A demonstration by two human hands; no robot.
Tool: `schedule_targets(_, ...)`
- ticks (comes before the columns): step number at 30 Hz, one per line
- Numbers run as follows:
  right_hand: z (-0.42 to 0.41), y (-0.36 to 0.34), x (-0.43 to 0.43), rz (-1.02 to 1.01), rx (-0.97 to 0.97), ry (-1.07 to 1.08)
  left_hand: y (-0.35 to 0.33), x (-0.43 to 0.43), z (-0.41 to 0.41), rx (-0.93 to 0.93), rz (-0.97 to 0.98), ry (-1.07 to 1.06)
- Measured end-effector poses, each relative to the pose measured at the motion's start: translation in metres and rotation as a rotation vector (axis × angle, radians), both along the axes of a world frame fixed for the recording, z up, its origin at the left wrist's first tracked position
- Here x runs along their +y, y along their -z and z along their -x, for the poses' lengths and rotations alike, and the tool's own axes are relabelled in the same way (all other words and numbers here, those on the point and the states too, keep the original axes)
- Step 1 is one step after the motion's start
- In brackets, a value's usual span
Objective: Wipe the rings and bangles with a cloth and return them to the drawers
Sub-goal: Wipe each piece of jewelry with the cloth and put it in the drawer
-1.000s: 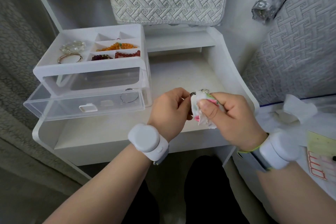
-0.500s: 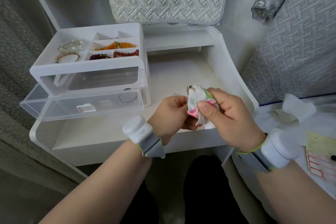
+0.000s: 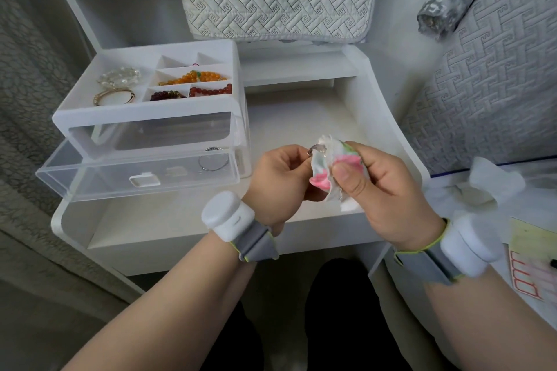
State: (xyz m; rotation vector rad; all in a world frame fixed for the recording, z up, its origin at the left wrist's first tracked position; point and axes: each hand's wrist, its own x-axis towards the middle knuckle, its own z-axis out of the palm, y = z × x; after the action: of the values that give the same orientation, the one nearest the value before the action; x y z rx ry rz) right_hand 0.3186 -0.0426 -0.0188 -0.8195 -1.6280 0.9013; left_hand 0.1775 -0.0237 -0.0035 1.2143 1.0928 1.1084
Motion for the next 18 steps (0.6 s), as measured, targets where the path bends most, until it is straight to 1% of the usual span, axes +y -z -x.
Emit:
schedule_targets(3,0.0,0.0,0.001,0.001,0.048,-0.019,-0.004,-0.004,0.002,-0.149,0.125,0.067)
schedule_targets(6,0.001,-0.001,0.003,-0.013,0.105,0.026,-0.008,-0.007,0.006,-0.195,0.172,0.131)
schedule_targets(9,0.005,-0.005,0.004,-0.033,0.146,0.061,-0.015,-0.01,0.015,-0.156,0.086,0.097)
schedule_targets(11,0.007,-0.007,0.005,-0.067,0.121,0.116,-0.022,-0.012,0.021,-0.104,0.012,0.066)
schedule_targets(13,0.007,-0.009,0.007,-0.116,0.036,0.194,-0.028,-0.013,0.027,-0.051,-0.059,0.03)
schedule_targets(18,0.017,-0.019,0.009,-0.278,-0.189,0.399,-0.039,-0.011,0.045,0.088,-0.265,-0.142)
